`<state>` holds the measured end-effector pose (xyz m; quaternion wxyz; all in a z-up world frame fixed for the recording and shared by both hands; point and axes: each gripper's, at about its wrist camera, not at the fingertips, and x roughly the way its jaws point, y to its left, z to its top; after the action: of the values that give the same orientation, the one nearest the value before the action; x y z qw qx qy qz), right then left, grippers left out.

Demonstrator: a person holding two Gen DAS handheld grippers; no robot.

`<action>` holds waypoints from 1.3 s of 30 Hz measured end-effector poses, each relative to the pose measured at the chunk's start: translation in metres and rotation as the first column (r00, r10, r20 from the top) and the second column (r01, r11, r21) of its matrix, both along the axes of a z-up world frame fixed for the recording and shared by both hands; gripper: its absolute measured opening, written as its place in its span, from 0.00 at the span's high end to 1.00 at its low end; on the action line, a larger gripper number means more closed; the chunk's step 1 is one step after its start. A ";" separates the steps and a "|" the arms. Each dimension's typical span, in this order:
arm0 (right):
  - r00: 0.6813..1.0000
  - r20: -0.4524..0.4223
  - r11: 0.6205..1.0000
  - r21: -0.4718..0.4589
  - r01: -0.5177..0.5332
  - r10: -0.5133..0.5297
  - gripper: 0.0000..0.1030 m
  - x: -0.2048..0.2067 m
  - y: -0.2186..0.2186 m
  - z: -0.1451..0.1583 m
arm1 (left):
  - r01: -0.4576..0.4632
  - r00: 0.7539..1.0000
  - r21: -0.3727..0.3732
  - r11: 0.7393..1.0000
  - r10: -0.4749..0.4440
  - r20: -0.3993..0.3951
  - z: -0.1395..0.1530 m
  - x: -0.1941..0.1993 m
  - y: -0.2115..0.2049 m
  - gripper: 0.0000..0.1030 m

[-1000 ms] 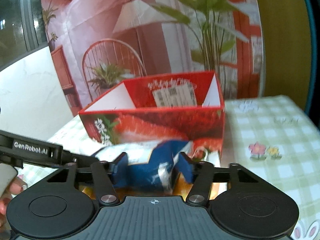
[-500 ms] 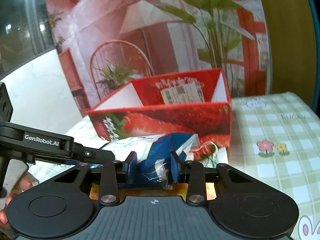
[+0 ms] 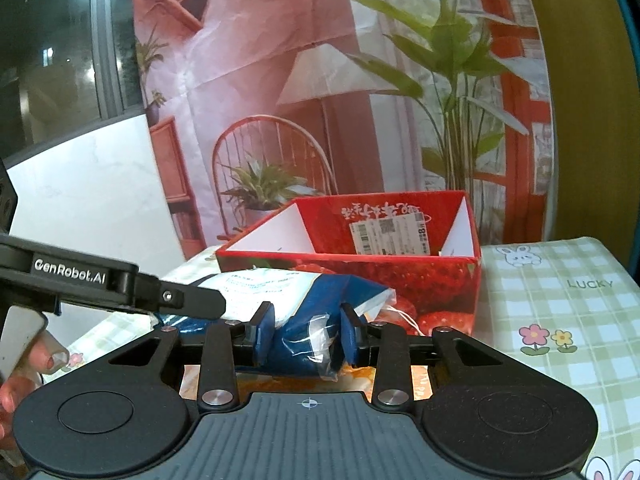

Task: Organize soft objects
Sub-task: 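Lift the blue-and-white bag with the left tool and lower it into the red box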

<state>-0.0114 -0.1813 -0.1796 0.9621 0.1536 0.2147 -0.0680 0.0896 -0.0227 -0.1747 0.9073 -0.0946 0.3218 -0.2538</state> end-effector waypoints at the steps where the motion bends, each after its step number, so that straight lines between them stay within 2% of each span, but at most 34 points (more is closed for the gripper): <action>1: 1.000 0.005 1.000 -0.004 -0.004 0.004 0.69 -0.001 0.001 0.001 | -0.001 1.000 -0.001 1.000 0.001 0.005 0.000 -0.001 0.001 0.48; 7: 0.999 0.041 0.999 -0.031 -0.017 0.018 0.70 -0.006 0.005 0.006 | 0.001 1.000 -0.042 0.999 0.000 0.022 0.000 0.000 0.006 0.48; 9: 0.998 0.057 0.999 -0.041 -0.022 0.024 0.70 -0.006 0.004 0.008 | 0.008 0.998 -0.055 0.998 -0.005 0.055 0.006 0.000 0.007 0.48; 14: 0.994 0.102 0.996 -0.088 -0.028 0.037 0.70 -0.002 -0.002 0.022 | 0.029 0.988 0.001 1.000 -0.029 0.153 0.027 0.009 -0.003 0.47; 18: 0.991 0.118 0.986 -0.159 -0.050 0.069 0.70 0.021 -0.014 0.037 | 0.032 0.983 -0.012 0.999 -0.030 0.180 0.040 0.038 -0.006 0.47; 23: 0.989 0.120 0.977 -0.206 -0.059 0.085 0.70 0.060 -0.038 0.042 | 0.042 0.990 -0.044 0.998 -0.036 0.136 0.047 0.090 -0.011 0.43; 26: 0.992 0.102 0.974 -0.223 -0.048 0.072 0.70 0.084 -0.054 0.036 | 0.058 0.992 -0.013 0.998 -0.056 0.116 0.044 0.120 -0.021 0.43; 30: 0.996 0.083 0.986 -0.167 -0.017 0.032 0.70 0.112 -0.081 0.020 | 0.057 0.996 0.037 0.998 -0.059 0.069 0.030 0.159 -0.039 0.43; 33: 0.999 0.043 0.985 -0.172 0.000 0.007 0.70 0.132 -0.096 0.004 | 0.052 0.998 0.086 0.995 -0.055 0.029 0.016 0.181 -0.052 0.43; 39: 0.999 -0.023 0.994 -0.105 0.020 -0.023 0.70 0.152 -0.119 -0.023 | 0.054 0.997 0.105 0.993 -0.048 -0.055 -0.007 0.206 -0.060 0.43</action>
<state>0.1408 -0.3005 -0.2029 0.9654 0.1044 0.2207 -0.0913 0.2958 -0.0830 -0.1822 0.8954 -0.0443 0.3611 -0.2568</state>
